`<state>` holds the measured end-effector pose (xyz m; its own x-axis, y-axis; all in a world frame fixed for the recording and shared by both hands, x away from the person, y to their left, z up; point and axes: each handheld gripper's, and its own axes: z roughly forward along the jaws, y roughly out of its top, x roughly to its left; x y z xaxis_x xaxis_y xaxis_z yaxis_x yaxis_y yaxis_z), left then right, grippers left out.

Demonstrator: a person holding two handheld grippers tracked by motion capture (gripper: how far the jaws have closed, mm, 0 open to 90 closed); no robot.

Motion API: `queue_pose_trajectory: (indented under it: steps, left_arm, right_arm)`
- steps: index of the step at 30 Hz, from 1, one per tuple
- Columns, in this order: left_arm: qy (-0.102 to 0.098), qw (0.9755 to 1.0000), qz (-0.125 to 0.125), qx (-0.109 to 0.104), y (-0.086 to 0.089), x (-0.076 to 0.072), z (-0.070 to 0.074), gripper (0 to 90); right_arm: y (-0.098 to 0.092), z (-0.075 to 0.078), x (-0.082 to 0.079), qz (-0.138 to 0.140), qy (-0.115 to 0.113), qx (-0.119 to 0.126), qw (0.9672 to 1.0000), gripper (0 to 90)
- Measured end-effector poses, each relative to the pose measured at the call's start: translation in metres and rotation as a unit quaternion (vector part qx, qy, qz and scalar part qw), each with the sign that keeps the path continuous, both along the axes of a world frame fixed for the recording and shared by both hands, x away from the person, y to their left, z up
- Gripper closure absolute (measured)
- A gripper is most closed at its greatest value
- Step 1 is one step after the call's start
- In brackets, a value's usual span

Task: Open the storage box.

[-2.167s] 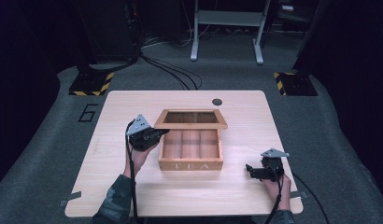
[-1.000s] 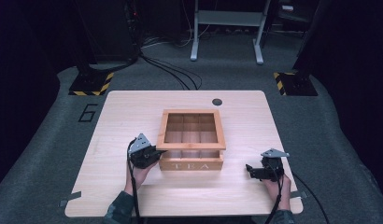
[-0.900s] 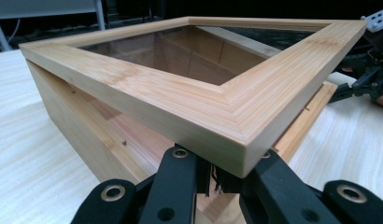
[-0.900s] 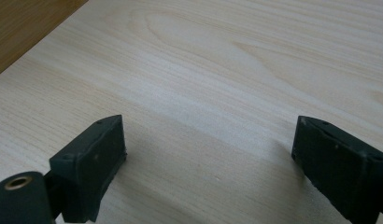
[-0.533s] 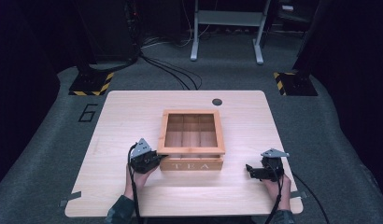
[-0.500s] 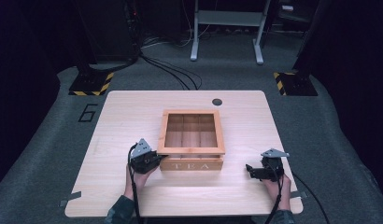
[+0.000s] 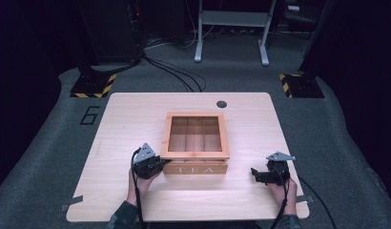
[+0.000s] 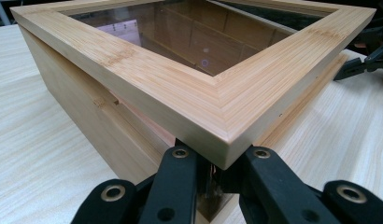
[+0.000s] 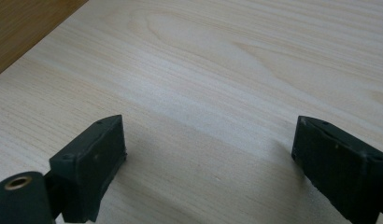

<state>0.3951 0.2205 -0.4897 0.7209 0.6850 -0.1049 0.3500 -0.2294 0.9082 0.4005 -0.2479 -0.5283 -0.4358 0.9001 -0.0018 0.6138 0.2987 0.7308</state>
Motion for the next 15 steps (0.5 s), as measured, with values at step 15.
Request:
queue_pose_trajectory:
  steps: [15]
  left_arm:
    - [0.008,0.9999,0.004,0.014,0.0031,-0.0077,0.0082,83.8]
  right_arm:
    - [-0.0001,-0.0001,0.0000,0.000,0.000,0.000,1.0000,9.3]
